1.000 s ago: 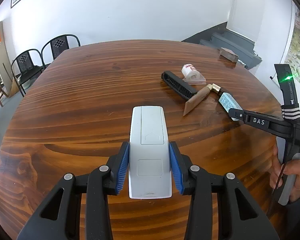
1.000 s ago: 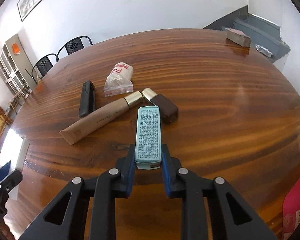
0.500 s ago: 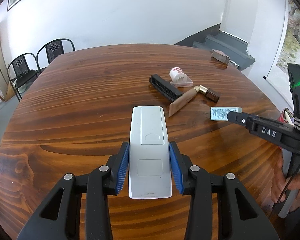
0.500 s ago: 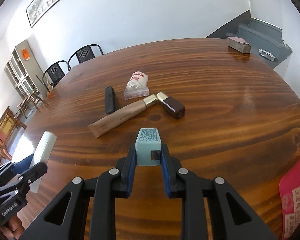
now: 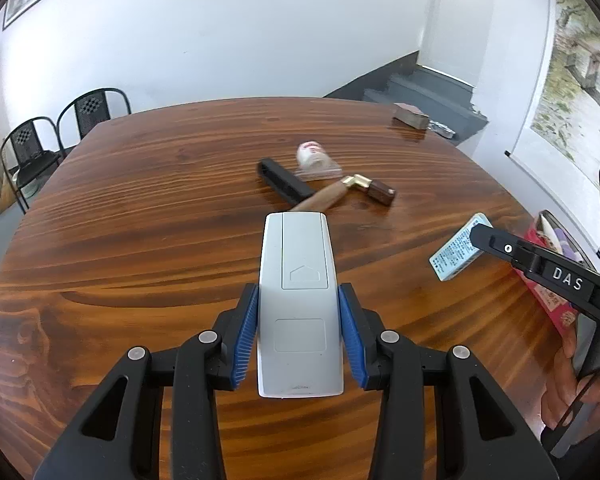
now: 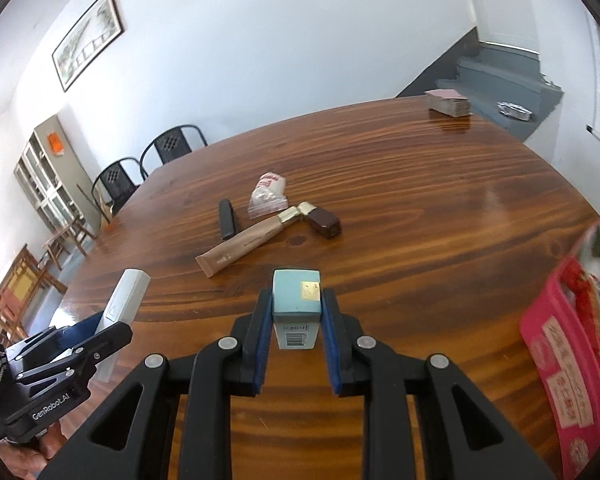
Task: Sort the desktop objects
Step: 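Carry the teal soap box into the tin and open the right gripper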
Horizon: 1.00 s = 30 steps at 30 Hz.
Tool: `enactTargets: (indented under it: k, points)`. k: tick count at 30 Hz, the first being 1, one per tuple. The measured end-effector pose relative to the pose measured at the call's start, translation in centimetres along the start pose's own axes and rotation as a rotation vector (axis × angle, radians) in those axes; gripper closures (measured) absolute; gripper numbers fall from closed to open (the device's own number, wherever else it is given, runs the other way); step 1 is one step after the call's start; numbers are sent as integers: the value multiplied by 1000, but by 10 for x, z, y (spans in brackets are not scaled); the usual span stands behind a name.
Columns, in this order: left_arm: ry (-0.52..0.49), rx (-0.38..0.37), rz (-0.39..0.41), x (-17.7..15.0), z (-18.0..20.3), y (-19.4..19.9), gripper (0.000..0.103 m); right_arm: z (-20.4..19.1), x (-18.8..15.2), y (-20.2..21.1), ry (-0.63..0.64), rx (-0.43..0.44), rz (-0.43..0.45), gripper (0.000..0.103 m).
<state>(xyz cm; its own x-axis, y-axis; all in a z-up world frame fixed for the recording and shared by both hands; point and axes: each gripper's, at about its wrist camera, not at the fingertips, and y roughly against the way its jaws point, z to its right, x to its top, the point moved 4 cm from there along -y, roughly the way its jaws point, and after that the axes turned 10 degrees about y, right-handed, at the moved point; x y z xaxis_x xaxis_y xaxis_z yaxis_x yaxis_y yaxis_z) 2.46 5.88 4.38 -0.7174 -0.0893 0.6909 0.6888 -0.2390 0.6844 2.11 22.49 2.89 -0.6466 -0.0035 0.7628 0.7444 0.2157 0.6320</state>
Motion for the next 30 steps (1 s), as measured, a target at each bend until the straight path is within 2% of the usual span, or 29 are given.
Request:
enactTargets:
  k: [7, 18, 25, 30]
  points:
    - [-56, -54, -9, -7, 43, 1, 61, 39, -9, 52, -78, -54, 87, 77]
    - [-163, -159, -24, -16, 126, 5, 61, 118, -35, 160, -195, -226, 225, 77]
    - [-241, -221, -25, -24, 173, 10, 61, 155, -65, 210, -245, -325, 223, 77]
    - [-285, -266, -30, -32, 204, 13, 61, 172, -80, 216, -293, -320, 173, 77]
